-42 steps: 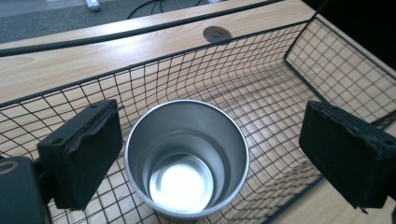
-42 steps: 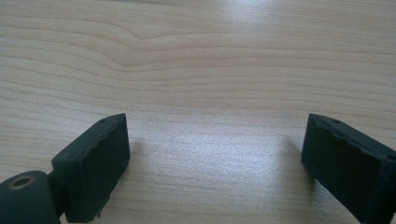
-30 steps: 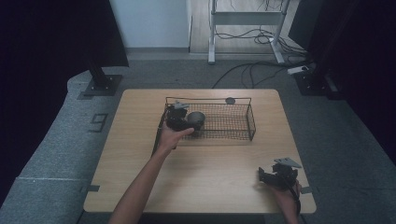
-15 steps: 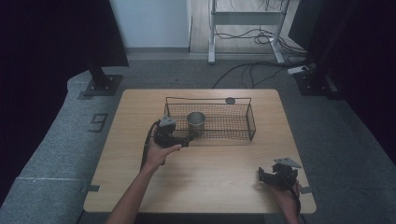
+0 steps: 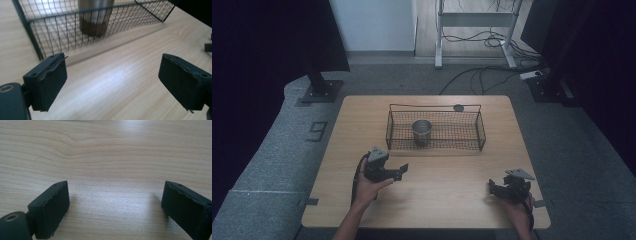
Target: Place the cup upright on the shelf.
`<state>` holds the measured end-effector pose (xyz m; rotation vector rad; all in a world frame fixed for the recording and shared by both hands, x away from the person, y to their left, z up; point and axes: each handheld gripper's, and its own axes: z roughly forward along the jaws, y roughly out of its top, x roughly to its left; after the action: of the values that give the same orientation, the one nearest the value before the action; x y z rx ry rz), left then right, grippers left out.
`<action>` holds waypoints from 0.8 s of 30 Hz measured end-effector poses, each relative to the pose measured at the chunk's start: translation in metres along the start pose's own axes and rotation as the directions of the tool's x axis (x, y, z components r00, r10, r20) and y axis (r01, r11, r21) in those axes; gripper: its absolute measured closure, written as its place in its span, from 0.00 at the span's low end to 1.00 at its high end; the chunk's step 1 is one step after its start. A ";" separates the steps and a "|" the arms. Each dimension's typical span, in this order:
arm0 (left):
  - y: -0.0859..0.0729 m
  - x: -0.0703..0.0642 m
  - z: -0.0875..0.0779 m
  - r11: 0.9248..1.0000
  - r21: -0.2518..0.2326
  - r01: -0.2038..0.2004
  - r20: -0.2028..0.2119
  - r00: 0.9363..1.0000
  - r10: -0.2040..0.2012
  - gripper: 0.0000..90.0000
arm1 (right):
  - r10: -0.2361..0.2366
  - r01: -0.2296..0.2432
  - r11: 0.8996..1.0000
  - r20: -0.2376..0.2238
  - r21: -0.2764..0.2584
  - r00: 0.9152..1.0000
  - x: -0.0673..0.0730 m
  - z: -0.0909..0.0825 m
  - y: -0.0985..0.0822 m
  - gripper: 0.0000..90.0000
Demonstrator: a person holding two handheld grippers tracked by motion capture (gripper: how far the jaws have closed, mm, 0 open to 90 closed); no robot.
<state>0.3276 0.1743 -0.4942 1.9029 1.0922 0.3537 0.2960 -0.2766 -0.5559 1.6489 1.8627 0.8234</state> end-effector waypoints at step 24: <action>-0.035 -0.004 0.001 0.999 0.040 0.018 -0.005 1.000 -0.018 0.11 | 0.000 0.000 1.000 0.001 0.000 1.000 0.000 0.000 0.000 0.09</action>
<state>0.3066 0.1786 -0.5227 1.9275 1.1262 0.3283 0.2960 -0.2766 -0.5559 1.6493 1.8618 0.8231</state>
